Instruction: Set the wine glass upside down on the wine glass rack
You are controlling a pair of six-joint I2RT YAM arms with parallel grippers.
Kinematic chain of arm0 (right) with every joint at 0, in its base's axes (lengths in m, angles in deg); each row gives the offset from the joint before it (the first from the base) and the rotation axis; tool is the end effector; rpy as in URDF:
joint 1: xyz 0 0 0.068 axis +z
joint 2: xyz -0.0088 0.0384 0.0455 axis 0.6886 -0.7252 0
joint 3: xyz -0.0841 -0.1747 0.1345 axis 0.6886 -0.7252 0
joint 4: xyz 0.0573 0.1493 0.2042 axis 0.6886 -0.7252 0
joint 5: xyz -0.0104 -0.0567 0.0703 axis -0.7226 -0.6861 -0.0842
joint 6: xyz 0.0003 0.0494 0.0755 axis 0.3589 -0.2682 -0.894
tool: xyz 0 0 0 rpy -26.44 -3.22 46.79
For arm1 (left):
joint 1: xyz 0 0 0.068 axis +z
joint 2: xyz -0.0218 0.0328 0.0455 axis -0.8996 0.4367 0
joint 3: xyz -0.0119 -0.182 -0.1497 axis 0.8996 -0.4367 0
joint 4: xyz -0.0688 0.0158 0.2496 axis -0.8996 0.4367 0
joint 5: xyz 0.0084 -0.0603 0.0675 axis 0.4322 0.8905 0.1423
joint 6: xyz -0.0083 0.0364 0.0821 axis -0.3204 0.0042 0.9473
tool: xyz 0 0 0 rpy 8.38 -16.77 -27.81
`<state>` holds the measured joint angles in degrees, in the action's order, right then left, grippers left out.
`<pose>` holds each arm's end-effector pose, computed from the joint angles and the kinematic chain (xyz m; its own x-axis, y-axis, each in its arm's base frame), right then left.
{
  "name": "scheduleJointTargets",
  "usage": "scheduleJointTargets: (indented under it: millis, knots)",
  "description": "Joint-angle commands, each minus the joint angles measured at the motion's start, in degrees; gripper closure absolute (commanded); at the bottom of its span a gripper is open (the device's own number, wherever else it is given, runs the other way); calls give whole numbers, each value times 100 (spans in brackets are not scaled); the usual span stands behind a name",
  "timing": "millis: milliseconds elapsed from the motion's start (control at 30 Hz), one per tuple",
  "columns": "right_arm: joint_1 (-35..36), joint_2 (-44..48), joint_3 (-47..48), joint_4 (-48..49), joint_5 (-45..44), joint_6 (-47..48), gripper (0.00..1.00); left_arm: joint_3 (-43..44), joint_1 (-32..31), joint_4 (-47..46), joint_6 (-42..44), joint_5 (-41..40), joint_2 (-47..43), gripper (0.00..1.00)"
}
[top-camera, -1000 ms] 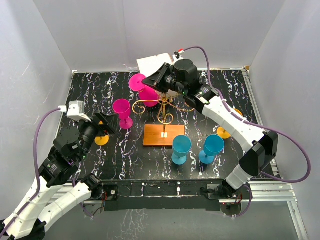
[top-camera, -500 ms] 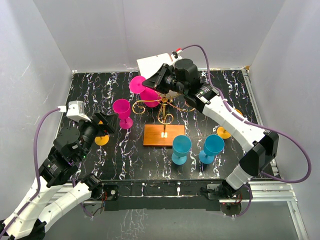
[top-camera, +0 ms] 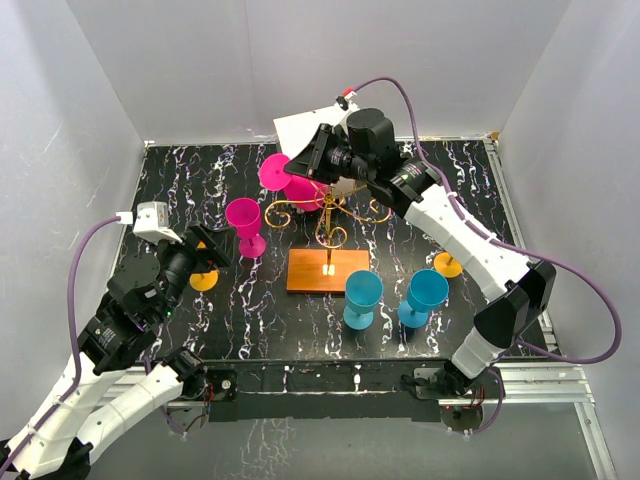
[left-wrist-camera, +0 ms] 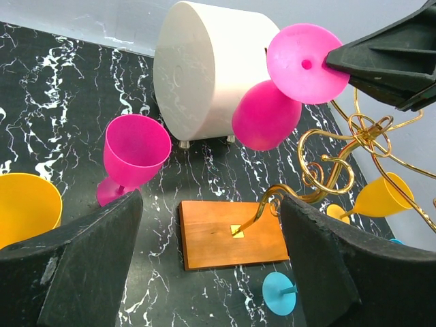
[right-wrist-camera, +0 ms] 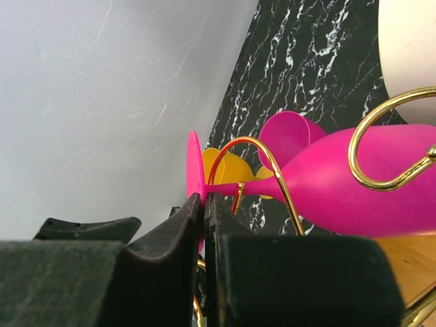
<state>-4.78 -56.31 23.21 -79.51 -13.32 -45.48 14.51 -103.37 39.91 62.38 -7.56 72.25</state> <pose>0.3079 0.2701 0.3846 -0.7423 0.3494 -0.5717 -0.3276 0.5551 0.7646 0.1573 -0.0855 0.3767 -0.1102 -0.4453 -0.8886 0.2313 0.8580 -0.4587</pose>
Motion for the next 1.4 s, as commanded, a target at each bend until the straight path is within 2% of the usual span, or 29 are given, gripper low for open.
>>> scheduleJointTargets:
  millis: [0,133,767,967,1100,1267,1367]
  knots:
    - [17,-30,289,-179,289,468,93,97,-2,-41,19,-95,34,19]
    - [14,-21,201,-241,453,543,89,65,-6,-47,45,-148,15,19]
    - [17,-74,554,-688,-293,794,62,62,-2,67,90,-262,-28,19]
    - [19,-102,720,-799,-380,853,56,47,-2,85,124,-290,-37,18]
    - [18,-61,766,-770,-465,905,47,61,-2,122,187,-284,-71,18]
    - [8,98,690,-426,-273,955,38,426,-2,380,547,-253,-32,12]
    - [9,311,577,-344,-325,962,38,565,-2,565,569,-105,-14,2]
